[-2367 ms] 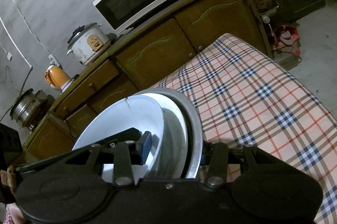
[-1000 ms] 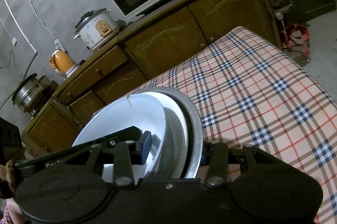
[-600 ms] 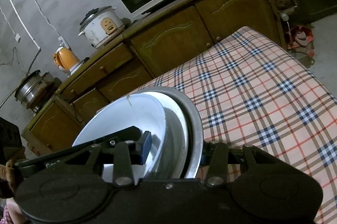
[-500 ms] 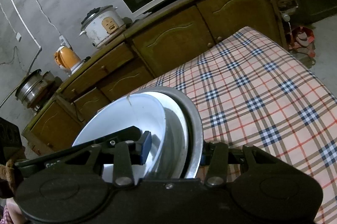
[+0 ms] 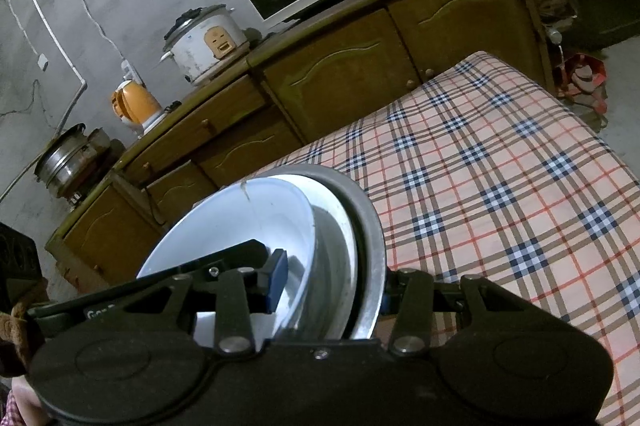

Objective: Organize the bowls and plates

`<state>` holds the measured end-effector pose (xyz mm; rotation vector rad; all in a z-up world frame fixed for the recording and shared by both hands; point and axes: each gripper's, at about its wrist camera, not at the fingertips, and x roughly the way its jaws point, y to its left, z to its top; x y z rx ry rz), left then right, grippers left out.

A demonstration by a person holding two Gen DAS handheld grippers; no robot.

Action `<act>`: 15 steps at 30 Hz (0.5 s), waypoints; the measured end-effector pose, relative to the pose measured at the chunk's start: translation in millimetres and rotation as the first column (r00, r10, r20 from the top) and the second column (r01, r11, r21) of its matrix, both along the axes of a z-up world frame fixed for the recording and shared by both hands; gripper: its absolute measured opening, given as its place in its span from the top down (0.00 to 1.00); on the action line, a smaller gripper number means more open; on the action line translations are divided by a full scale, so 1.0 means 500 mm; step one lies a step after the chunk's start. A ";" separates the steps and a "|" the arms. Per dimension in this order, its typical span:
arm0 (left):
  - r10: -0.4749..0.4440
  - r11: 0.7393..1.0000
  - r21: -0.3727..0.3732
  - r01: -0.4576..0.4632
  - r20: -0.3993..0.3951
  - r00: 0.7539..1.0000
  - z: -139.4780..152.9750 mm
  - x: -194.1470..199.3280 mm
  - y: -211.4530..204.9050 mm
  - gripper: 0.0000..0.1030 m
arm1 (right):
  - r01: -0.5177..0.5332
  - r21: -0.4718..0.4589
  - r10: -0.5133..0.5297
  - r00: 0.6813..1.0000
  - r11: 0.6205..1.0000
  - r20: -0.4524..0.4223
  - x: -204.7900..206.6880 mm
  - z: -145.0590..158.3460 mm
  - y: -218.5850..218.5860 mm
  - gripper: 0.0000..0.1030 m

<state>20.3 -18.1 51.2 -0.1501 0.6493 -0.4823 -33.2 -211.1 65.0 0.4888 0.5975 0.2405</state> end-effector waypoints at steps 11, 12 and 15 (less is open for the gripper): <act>0.029 1.000 -0.006 -0.029 -0.002 1.000 0.001 -0.010 0.025 0.36 | -0.028 -0.007 0.028 1.000 1.000 0.000 0.003 0.004 0.025 0.49; 0.031 0.999 -0.006 -0.031 -0.002 1.000 0.001 -0.010 0.028 0.36 | -0.031 -0.007 0.031 1.000 0.999 -0.001 0.004 0.004 0.028 0.49; 0.040 0.999 -0.008 -0.040 -0.003 0.999 0.000 -0.011 0.036 0.36 | -0.041 -0.009 0.041 0.999 0.999 -0.002 0.007 0.003 0.036 0.49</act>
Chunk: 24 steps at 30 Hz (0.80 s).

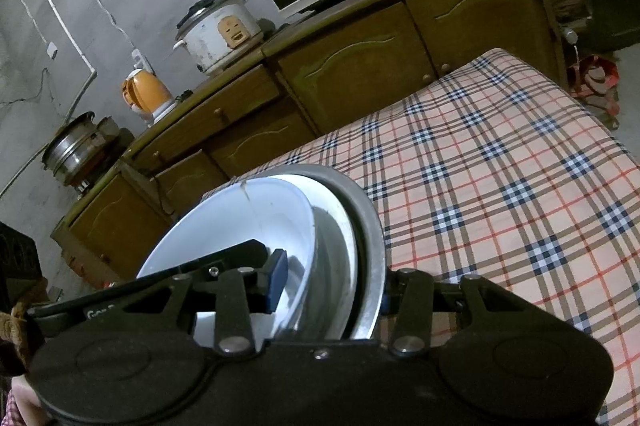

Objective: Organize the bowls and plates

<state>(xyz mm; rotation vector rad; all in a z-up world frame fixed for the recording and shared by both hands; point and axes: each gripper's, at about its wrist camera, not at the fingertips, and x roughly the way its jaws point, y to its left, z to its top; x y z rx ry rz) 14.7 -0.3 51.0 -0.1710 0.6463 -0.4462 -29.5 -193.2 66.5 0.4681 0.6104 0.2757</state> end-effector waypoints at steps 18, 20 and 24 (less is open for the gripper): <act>0.047 0.999 -0.004 -0.047 -0.001 0.999 -0.001 -0.010 0.044 0.36 | -0.053 -0.010 0.053 0.999 0.999 0.000 0.012 0.000 0.047 0.49; 0.052 0.999 -0.005 -0.052 0.000 0.999 -0.001 -0.012 0.052 0.36 | -0.058 -0.011 0.058 0.998 0.998 0.001 0.012 0.000 0.054 0.49; 0.063 0.998 -0.004 -0.063 0.000 0.998 0.000 -0.015 0.061 0.36 | -0.070 -0.012 0.070 0.998 0.997 0.002 0.015 -0.001 0.066 0.49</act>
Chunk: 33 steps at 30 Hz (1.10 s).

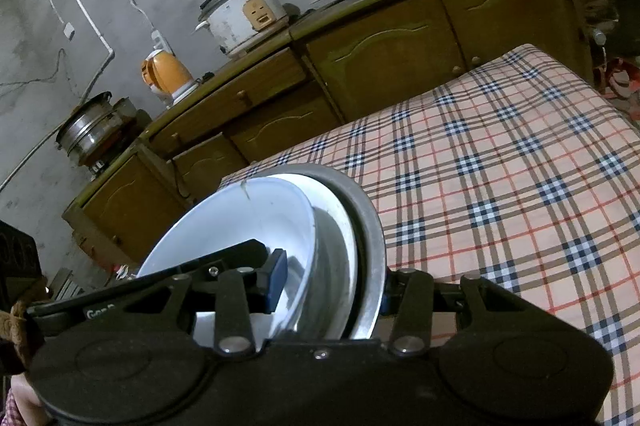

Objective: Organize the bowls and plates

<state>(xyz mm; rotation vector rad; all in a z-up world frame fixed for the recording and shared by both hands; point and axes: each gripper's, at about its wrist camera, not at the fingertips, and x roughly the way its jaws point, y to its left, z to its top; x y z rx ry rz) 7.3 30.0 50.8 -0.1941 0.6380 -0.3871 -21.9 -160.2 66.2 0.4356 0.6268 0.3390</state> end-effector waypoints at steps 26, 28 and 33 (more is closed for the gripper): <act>0.063 0.998 0.001 -0.063 0.001 0.998 0.001 -0.010 0.072 0.36 | -0.069 -0.006 0.069 0.998 0.998 0.001 0.017 0.001 0.084 0.49; 0.068 0.998 0.000 -0.068 0.001 0.998 0.000 -0.011 0.079 0.36 | -0.075 -0.007 0.075 0.997 0.997 0.001 0.020 0.001 0.091 0.49; 0.080 0.997 -0.005 -0.080 0.001 0.997 0.000 -0.011 0.095 0.36 | -0.087 -0.011 0.087 0.996 0.996 0.001 0.023 0.002 0.109 0.49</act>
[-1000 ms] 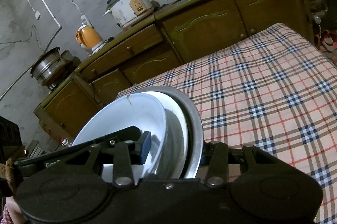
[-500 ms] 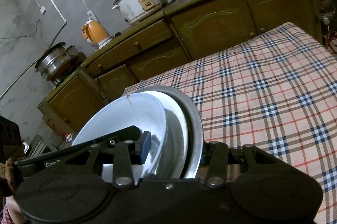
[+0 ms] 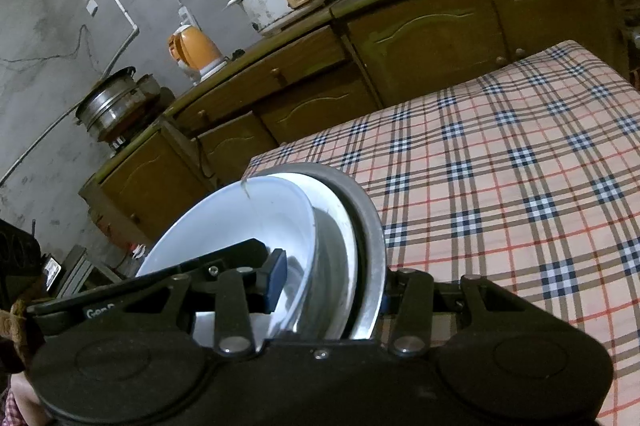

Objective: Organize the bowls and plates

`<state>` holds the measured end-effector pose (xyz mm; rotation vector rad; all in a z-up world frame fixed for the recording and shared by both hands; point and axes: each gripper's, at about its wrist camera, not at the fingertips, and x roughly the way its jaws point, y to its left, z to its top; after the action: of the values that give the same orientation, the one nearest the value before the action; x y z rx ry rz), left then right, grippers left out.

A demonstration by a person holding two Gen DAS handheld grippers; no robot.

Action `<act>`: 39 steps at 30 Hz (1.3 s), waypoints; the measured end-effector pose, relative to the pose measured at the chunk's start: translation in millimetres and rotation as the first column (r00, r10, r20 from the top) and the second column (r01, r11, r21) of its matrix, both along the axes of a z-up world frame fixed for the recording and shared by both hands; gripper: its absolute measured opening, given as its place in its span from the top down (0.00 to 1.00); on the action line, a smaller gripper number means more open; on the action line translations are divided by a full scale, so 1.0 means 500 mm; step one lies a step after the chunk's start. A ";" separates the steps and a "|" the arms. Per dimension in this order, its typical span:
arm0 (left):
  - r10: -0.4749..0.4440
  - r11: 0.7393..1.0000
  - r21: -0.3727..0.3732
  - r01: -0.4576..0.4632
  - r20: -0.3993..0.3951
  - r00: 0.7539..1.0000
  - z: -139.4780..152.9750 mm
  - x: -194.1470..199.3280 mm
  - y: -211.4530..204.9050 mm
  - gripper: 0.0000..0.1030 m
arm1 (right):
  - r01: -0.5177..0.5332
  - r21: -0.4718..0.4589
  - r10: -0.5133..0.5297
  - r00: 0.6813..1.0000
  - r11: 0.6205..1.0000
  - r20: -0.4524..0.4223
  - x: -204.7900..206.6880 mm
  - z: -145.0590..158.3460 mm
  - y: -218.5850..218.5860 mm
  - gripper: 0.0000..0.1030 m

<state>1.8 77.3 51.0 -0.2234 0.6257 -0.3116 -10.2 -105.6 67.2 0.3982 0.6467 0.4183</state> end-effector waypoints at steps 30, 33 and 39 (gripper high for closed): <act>0.077 0.997 0.004 -0.077 -0.021 0.997 -0.017 -0.016 0.090 0.36 | -0.075 0.002 0.075 0.997 0.997 -0.015 0.021 -0.028 0.110 0.49; 0.084 0.996 0.006 -0.084 -0.022 0.996 -0.019 -0.017 0.097 0.36 | -0.082 0.002 0.082 0.996 0.997 -0.016 0.022 -0.031 0.119 0.49; 0.100 0.995 0.007 -0.100 -0.030 0.995 -0.026 -0.020 0.112 0.36 | -0.097 0.002 0.097 0.995 0.995 -0.023 0.029 -0.040 0.136 0.49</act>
<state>-8.2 133.2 38.1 -0.2533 0.6436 -0.2105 4.4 -37.6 47.4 0.3741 0.6902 0.5075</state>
